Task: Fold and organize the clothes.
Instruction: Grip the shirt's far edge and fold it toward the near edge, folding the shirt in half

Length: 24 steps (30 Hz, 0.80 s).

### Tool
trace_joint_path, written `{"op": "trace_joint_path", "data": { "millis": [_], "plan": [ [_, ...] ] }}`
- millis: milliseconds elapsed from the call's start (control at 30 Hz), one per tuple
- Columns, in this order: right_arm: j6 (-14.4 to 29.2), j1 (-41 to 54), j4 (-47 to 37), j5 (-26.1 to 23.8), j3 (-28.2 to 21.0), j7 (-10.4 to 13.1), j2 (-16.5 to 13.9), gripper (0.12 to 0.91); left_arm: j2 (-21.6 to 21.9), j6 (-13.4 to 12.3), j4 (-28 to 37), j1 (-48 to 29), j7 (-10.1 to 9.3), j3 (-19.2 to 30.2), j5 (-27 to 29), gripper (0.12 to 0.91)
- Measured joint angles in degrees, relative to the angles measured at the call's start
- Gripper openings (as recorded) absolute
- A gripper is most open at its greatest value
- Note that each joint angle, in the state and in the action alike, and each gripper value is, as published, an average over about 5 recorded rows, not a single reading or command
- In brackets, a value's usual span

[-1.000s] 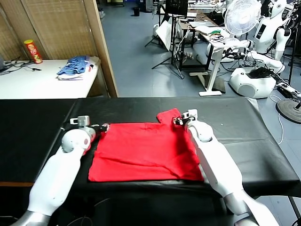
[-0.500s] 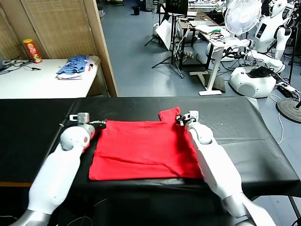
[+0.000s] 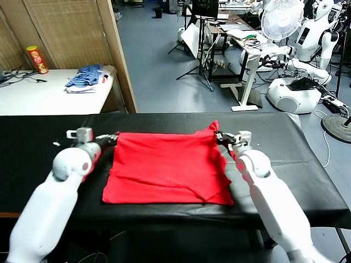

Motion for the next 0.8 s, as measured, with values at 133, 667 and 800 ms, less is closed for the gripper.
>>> {"op": "trace_joint_path", "data": {
  "millis": [133, 667, 800],
  "plan": [
    [-2.99, -3.57, 4.93, 0.25, 0.94, 0.99, -2.16, 0.183, 1.89, -0.01, -4.19, 4.63, -0.02, -1.45, 0.52, 0.126],
    [-7.2, -15.35, 17.08, -0.59, 4.52, 2.53, -4.45, 0.184, 2.18, -0.07, -10.45, 15.78, 0.81, -4.97, 5.13, 0.126],
    [-3.52, -15.21, 15.41, -4.01, 3.88, 1.9, -3.31, 0.22, 1.82, -0.08, -10.93, 16.57, 0.89, -5.04, 5.37, 0.126]
  ]
}}
